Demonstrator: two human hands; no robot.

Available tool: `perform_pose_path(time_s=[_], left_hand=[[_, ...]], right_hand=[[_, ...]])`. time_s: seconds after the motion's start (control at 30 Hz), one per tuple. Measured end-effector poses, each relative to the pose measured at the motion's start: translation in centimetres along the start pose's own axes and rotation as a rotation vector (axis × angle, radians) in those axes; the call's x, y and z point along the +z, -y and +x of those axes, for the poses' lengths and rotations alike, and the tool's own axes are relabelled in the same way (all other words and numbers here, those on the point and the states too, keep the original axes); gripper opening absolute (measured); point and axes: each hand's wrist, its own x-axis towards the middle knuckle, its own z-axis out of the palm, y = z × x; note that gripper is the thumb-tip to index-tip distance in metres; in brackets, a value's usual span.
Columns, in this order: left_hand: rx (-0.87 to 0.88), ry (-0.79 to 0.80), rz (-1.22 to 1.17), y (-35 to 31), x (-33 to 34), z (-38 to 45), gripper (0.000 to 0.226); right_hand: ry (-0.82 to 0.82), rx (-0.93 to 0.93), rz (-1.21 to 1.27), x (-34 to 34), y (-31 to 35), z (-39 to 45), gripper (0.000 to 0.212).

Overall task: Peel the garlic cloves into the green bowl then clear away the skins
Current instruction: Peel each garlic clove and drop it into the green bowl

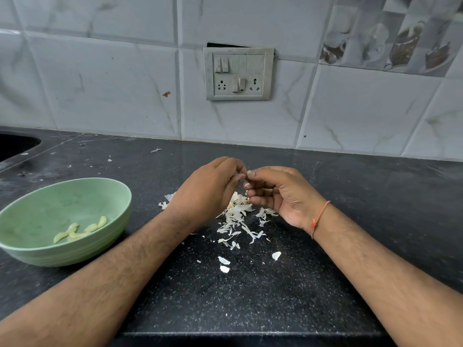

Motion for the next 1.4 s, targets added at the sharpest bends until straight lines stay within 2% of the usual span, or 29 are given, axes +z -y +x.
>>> perform_pose_path(time_s=[0.47, 0.7, 0.83, 1.07, 1.2, 1.4], left_hand=[[0.009, 0.004, -0.005, -0.4, 0.1, 0.0, 0.011], [-0.031, -0.049, -0.056, -0.3, 0.1, 0.0, 0.008], [-0.138, -0.075, -0.173, 0.0, 0.3, 0.0, 0.007], [-0.271, -0.061, -0.334, 0.0, 0.5, 0.1, 0.007], [-0.327, -0.044, -0.404, 0.1, 0.6, 0.2, 0.005], [-0.427, -0.003, -0.584, -0.1, 0.1, 0.3, 0.011]], right_hand=[[-0.015, 0.031, -0.005, -0.2, -0.3, 0.4, 0.005], [-0.001, -0.003, -0.027, -0.5, -0.4, 0.6, 0.006], [0.043, -0.106, -0.079, -0.7, -0.6, 0.8, 0.021], [-0.007, -0.317, -0.136, -0.5, -1.7, 1.4, 0.028], [-0.047, -0.458, -0.242, -0.6, -1.7, 1.6, 0.029], [-0.122, -0.608, -0.477, -1.2, -1.9, 2.1, 0.019]])
